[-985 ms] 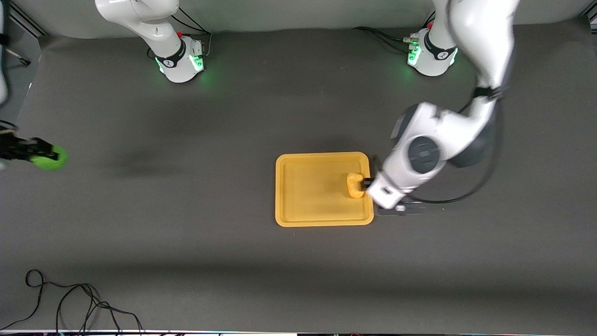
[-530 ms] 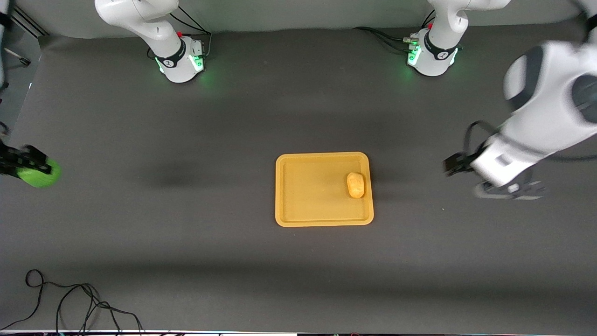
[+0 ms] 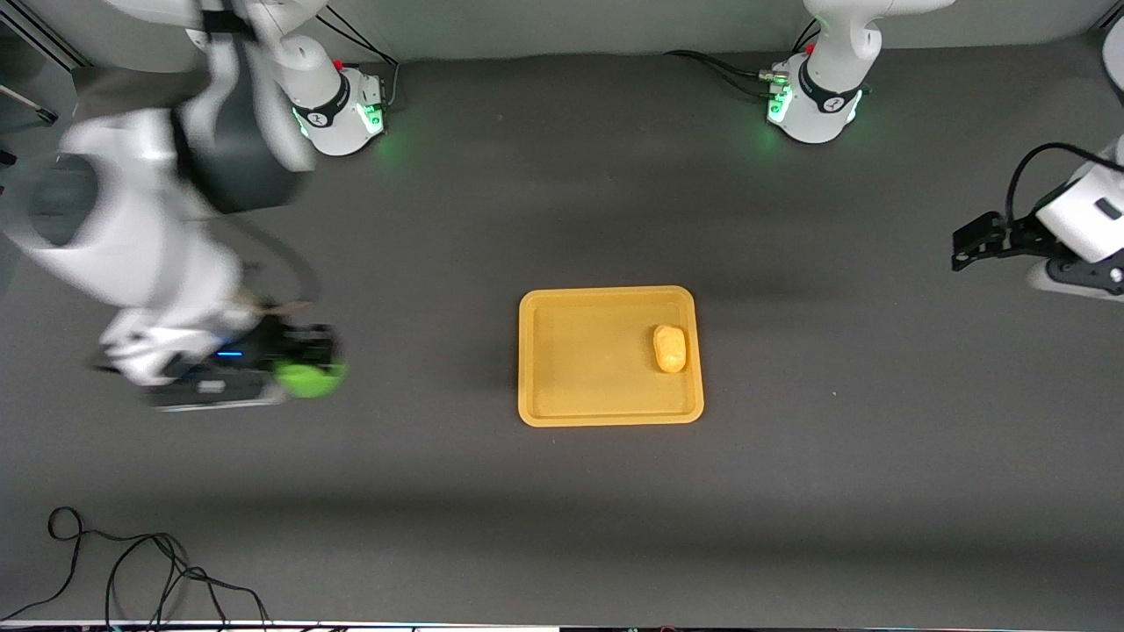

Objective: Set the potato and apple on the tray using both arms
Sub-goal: 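Carry the apple over the tray with the right gripper while the left gripper withdraws, then lower the apple onto the tray beside the potato and open the right gripper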

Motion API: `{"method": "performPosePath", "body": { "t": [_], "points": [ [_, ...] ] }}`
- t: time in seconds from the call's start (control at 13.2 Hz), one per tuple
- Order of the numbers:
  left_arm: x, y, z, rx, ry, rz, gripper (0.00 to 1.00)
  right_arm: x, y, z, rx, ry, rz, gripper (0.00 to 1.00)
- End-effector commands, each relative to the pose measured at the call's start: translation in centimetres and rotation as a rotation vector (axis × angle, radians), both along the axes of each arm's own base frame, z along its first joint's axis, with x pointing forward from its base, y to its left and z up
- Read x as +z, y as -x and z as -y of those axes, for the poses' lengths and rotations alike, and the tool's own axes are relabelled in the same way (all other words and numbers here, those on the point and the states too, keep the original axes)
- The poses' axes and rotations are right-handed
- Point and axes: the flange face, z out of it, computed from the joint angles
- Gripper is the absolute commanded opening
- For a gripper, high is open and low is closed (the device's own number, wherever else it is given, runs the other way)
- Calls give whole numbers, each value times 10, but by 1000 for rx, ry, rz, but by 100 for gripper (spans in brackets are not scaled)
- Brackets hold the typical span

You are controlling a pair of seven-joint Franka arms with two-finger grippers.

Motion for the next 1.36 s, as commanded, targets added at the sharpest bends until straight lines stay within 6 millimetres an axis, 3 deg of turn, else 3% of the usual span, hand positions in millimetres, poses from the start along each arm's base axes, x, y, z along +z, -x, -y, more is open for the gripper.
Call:
{"method": "performPosePath", "body": {
  "t": [0.0, 0.08, 0.3, 0.53, 0.91, 1.14, 1.21, 1.29],
  "points": [
    [11, 6, 0, -9, -7, 25, 100, -23, 10, -115, -100, -44, -14, 34],
    [16, 0, -3, 1, 1, 33, 100, -38, 23, -156, -130, -68, -32, 34],
    [12, -1, -9, 7, 5, -16, 100, -87, 66, -248, -149, -45, -19, 33],
    [9, -1, -12, -1, 2, -27, 100, -137, 102, -305, -138, -38, 2, 32],
    [-7, -7, -19, 8, -5, -52, 100, -239, 92, -317, -127, -33, 36, 32],
    [-1, -4, -18, 12, -12, -51, 100, -281, 91, -317, -127, -27, 45, 34],
    [0, -3, -16, 15, -12, -54, 100, -291, 92, -317, -124, -22, 46, 45],
    [-2, -2, -15, 14, -12, -61, 100, -300, 91, -315, -127, -19, 45, 79]
  ]
}}
